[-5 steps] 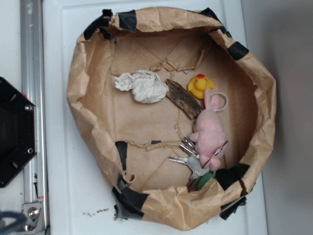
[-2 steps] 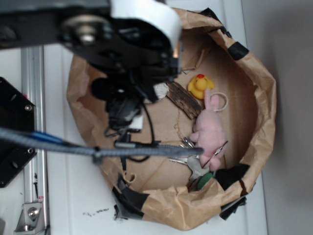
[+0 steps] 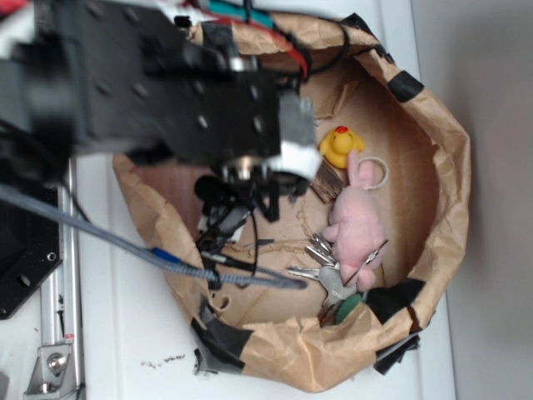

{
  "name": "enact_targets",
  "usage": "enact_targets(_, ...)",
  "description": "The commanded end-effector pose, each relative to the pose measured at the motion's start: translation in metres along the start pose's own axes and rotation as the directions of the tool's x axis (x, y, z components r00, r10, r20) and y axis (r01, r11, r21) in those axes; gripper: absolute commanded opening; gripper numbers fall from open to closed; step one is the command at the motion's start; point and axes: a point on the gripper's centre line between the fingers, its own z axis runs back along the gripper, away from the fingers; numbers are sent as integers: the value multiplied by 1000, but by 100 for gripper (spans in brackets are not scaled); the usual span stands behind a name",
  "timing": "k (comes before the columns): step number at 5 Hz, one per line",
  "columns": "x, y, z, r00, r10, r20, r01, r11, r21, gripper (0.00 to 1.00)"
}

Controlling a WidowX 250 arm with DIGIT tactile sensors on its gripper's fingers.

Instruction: Grab the white paper.

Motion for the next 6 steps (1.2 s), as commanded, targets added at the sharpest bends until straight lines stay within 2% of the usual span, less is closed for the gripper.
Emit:
enact_targets(1,-1,20,-16,999,-32,-8,32,998,48,0)
enact_targets(2,4,12,-2,999,-38,21,36,996,77,0)
enact_targets(3,13,3,46,989,-10,147,-3,996,87,0)
enact_targets(4,18,0,97,963,48,266,-66,996,63,0)
enact_targets(5,20,1,123,945,133,299,-148,988,29,0)
enact_targets(6,18,0,125,949,148,279,-154,988,0,0)
